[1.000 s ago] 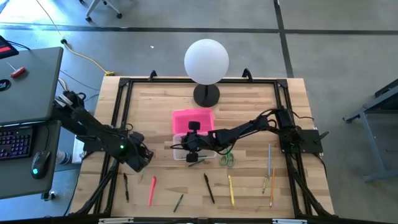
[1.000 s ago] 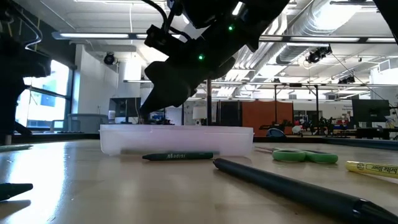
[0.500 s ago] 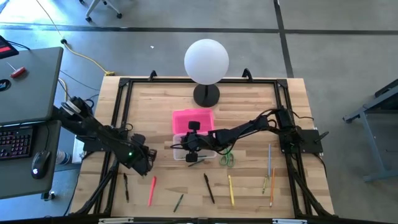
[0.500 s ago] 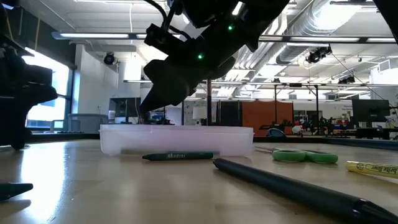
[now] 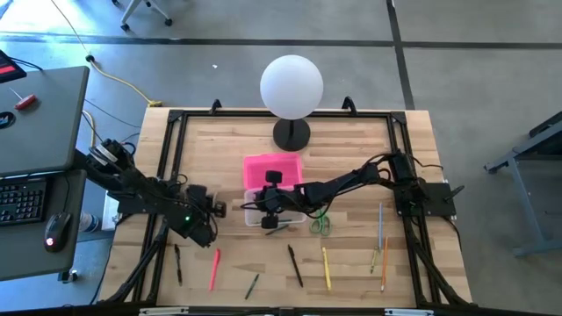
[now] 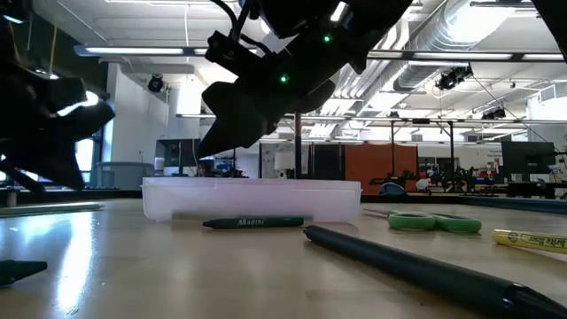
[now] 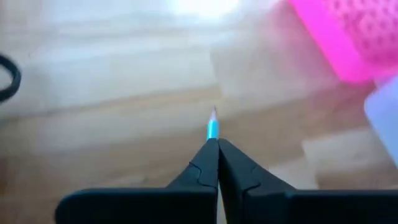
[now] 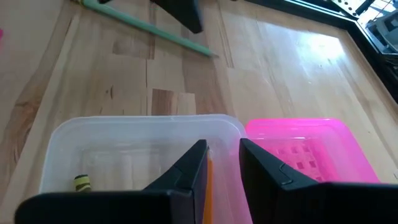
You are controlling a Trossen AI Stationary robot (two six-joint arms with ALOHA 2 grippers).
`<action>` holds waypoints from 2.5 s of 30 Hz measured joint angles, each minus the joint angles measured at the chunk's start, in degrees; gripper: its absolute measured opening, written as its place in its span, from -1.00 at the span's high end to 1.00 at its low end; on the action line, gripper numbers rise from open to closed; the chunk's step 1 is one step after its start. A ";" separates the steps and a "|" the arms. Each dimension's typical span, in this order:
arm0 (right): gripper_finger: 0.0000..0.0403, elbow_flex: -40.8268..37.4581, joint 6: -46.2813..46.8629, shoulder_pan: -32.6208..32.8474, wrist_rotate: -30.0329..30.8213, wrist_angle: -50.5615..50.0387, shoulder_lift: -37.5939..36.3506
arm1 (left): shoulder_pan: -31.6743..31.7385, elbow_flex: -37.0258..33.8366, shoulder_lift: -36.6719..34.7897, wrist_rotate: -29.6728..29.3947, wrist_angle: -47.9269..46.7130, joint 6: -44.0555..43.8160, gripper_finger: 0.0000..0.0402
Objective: Pick & place school supplies into a supply box
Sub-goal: Put the left light blue pencil into the pink supply box
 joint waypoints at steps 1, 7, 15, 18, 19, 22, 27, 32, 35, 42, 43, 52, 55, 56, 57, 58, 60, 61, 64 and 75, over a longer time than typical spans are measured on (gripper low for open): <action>0.64 0.00 0.00 0.00 -0.04 0.24 0.00 | 1.26 0.00 0.00 -0.65 0.01 0.85 0.77; 0.64 0.00 0.00 0.00 -0.03 1.30 0.00 | 10.82 0.00 0.00 -0.82 2.98 14.93 0.84; 0.64 -0.02 0.00 0.00 -0.37 0.93 0.00 | 18.14 1.15 -3.63 2.89 4.91 28.52 0.82; 0.64 -0.02 -0.43 -0.02 -1.62 0.67 0.00 | 18.22 2.04 -5.37 6.14 2.71 29.95 0.65; 0.64 -0.02 -0.44 -0.01 -1.92 0.62 0.00 | 18.18 2.25 -5.88 7.27 2.37 29.97 0.59; 0.64 -0.02 -0.04 0.00 -1.87 0.60 0.00 | 17.86 3.03 -5.81 11.80 2.76 31.82 0.45; 0.64 -0.02 -0.02 0.00 -1.94 -0.10 0.00 | 15.10 2.84 -5.41 12.91 4.06 31.70 0.33; 0.64 -0.02 -0.02 0.00 -1.95 -1.10 0.00 | 10.65 1.34 -3.88 10.16 4.64 26.25 0.32; 0.64 -0.02 0.00 0.00 -1.95 -1.12 0.00 | 7.70 -0.07 -1.94 9.07 4.87 20.35 0.35; 0.64 -0.02 0.00 0.00 -1.95 -1.10 0.00 | 2.73 -4.76 4.02 2.77 14.43 13.61 0.43; 0.64 -0.02 0.00 0.00 -1.96 -1.08 0.00 | 2.02 -5.05 5.22 1.38 14.92 12.58 0.44; 0.64 -0.02 -0.03 0.00 -2.32 -1.12 0.00 | 0.08 -4.72 9.60 -1.06 14.30 6.96 0.45; 0.64 -0.02 -0.07 -0.02 -2.95 -1.12 0.00 | 0.10 -4.74 9.60 -1.04 14.39 6.91 0.45; 0.64 -0.02 -0.09 0.00 -3.05 -1.12 0.00 | 0.10 -4.76 9.60 -1.04 14.43 6.81 0.45; 0.64 -0.02 -0.06 0.00 -3.04 -1.12 0.00 | 0.10 -4.78 9.60 -1.04 14.45 6.52 0.45; 0.64 -0.02 -0.02 0.00 -3.03 -1.12 0.00 | 0.10 -4.79 9.60 -1.04 14.45 6.47 0.45; 0.64 -0.02 -0.03 0.00 -3.03 -1.10 0.00 | 0.10 -4.79 9.60 -1.04 14.47 6.59 0.45; 0.64 -0.02 -0.02 0.00 -3.04 -1.11 0.00 | 0.10 -4.79 9.60 -1.04 14.47 6.75 0.45; 0.64 -0.02 -0.05 -0.02 -3.05 -0.73 0.00 | 0.10 -4.79 9.60 -1.04 14.45 6.82 0.45; 0.64 -0.02 -0.07 -0.13 -3.05 -0.10 0.00 | 0.16 -3.80 9.90 -1.17 13.08 8.70 0.45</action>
